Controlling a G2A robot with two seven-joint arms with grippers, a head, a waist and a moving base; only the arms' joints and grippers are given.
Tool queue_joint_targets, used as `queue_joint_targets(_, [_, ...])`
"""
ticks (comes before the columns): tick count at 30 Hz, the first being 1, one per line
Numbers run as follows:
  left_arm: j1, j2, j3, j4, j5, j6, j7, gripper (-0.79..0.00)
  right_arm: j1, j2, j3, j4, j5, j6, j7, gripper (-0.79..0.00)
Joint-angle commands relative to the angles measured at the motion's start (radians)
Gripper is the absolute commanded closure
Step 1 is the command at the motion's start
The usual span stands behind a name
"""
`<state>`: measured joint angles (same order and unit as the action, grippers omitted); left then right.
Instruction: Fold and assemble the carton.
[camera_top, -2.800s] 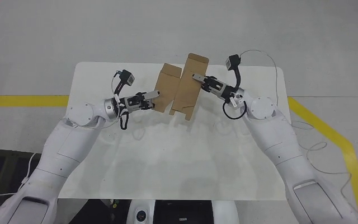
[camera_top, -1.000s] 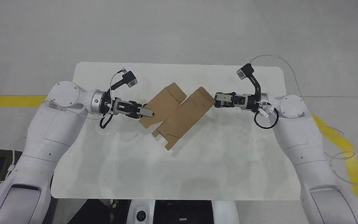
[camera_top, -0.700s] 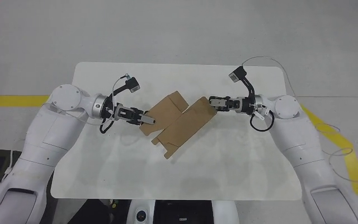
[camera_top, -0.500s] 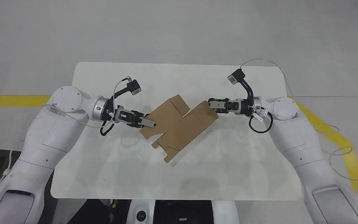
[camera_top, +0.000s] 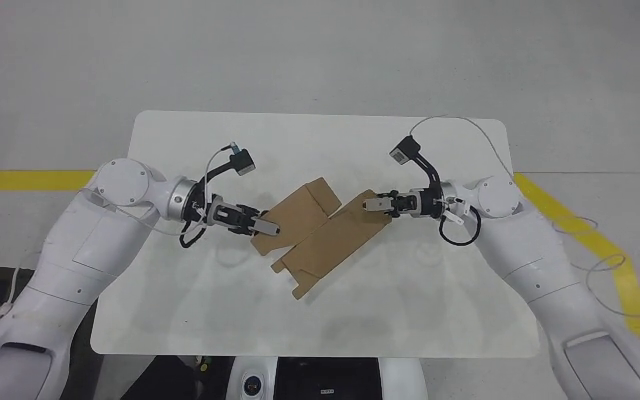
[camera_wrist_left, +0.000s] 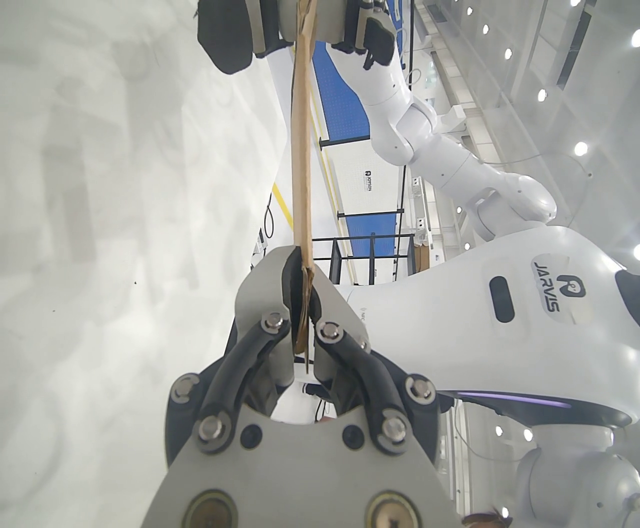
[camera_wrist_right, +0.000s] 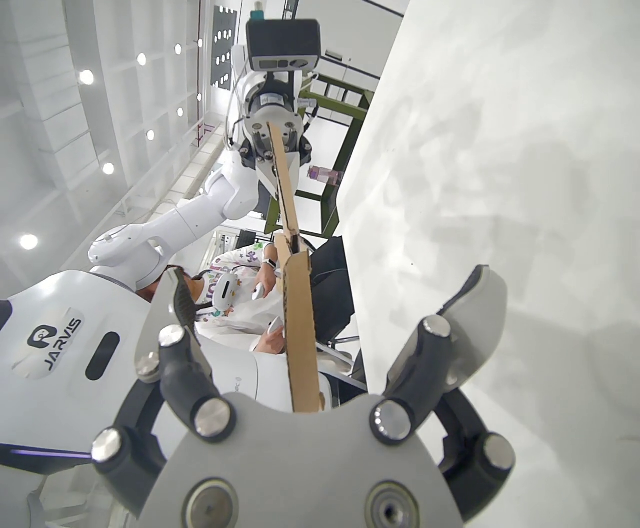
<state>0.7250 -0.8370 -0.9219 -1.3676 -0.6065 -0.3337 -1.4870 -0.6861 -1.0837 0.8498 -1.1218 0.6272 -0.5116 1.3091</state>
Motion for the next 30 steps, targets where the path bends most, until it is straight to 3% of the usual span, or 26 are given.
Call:
queue_joint_targets(1, [-0.003,0.004,0.008,0.001,0.003,-0.005,0.005,0.000,0.002,0.004,-0.010,-0.005,0.009,0.004,0.004,-0.785])
queue_joint_targets(14, [-0.026,0.026,0.062,0.005,-0.014,-0.031,0.031,0.000,0.018,0.027,-0.081,-0.040,0.050,0.010,0.010,-0.770])
queue_joint_targets(18, [-0.033,0.030,0.078,0.007,-0.022,-0.038,0.038,0.000,0.023,0.032,-0.101,-0.048,0.057,0.010,0.010,-0.646])
queue_joint_targets(23, [-0.041,0.036,0.097,0.011,-0.027,-0.045,0.045,0.000,0.027,0.036,-0.127,-0.044,0.061,0.006,0.006,-0.385])
queue_joint_targets(28, [-0.050,0.040,0.115,0.017,-0.029,-0.052,0.052,0.000,0.037,0.040,-0.146,-0.037,0.068,0.000,0.000,-0.326])
queue_joint_targets(30, [-0.055,0.042,0.121,0.020,-0.032,-0.053,0.053,0.000,0.041,0.042,-0.152,-0.035,0.070,-0.002,-0.002,-0.256])
